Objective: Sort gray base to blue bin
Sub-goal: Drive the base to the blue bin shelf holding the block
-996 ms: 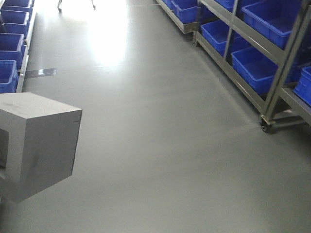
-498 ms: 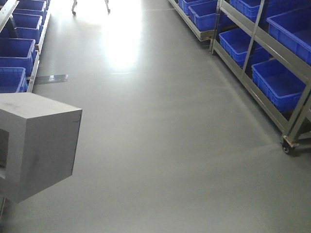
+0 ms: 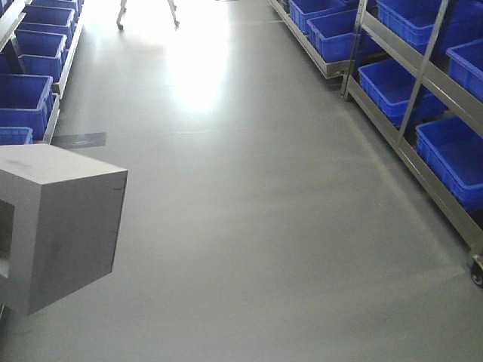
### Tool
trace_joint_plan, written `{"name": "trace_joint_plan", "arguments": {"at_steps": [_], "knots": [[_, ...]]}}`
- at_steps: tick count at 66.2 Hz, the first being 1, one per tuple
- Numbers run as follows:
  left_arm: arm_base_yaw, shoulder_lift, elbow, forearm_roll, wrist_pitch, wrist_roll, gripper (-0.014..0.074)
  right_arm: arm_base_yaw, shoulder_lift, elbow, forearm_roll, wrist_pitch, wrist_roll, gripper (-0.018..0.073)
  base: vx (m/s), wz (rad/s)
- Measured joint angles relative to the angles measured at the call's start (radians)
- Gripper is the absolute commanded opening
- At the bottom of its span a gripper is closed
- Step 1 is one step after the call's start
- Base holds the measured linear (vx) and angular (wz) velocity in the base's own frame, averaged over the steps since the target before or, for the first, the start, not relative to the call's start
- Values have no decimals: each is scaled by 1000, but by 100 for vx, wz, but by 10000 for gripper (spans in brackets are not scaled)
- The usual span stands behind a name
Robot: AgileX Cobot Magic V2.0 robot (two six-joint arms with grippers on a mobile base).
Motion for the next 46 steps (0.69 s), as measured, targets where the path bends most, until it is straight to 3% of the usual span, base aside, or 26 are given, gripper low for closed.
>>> {"name": "trace_joint_plan", "arguments": {"at_steps": [46], "knots": [[0, 0, 0, 0, 0, 0, -6, 0, 0, 0, 0, 0, 0, -5, 44, 12]]}}
